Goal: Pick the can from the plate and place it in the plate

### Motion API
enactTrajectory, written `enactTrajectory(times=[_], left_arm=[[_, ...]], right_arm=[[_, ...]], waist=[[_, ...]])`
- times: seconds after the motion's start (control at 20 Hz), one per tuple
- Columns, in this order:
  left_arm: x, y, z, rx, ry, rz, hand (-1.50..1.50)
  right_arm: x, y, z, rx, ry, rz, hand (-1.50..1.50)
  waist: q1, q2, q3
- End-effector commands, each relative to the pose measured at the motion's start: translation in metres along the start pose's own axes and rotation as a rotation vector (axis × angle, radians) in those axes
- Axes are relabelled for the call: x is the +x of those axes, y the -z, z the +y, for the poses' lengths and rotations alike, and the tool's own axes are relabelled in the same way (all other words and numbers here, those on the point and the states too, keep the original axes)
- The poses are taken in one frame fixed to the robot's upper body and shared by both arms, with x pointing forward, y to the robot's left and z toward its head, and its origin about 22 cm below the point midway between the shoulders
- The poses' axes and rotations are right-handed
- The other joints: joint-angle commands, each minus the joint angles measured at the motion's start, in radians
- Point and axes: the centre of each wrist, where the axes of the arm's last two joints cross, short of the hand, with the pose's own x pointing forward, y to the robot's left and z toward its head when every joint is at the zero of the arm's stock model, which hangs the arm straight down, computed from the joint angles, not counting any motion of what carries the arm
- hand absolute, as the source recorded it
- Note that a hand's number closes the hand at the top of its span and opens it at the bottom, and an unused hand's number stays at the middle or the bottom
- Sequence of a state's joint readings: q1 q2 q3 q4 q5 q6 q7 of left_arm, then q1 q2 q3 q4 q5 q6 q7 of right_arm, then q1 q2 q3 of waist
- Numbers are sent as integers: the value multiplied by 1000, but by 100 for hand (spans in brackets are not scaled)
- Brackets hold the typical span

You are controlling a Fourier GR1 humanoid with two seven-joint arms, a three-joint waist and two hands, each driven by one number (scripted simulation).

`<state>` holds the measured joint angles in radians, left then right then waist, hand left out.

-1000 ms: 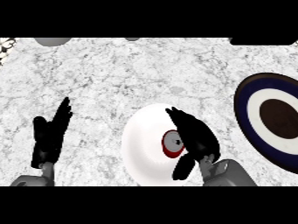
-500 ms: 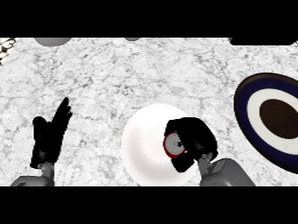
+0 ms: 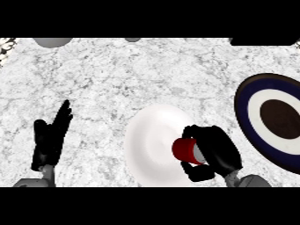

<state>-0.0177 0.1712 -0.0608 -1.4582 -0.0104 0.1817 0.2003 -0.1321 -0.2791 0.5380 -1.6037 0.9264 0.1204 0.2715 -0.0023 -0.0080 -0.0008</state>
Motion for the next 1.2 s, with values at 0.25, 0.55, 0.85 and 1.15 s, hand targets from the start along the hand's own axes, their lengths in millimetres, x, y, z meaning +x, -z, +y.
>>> enactTrajectory(times=[0.25,0.55,0.85,1.15], left_arm=[[13,-1,2,41,7,-9,0],[4,-4,-1,26,6,9,0],[-1,-3,0,-4,2,6,0],[17,-4,-5,-4,5,1,0]], right_arm=[[-37,-60,-19,-322,-157,-66,150],[-29,-84,-55,-638,-67,-65,150],[-43,-103,-93,-771,-35,77,150],[-84,-99,-127,-795,30,170,150]], waist=[[-12,4,1],[-21,1,1],[-4,6,1],[2,8,1]])
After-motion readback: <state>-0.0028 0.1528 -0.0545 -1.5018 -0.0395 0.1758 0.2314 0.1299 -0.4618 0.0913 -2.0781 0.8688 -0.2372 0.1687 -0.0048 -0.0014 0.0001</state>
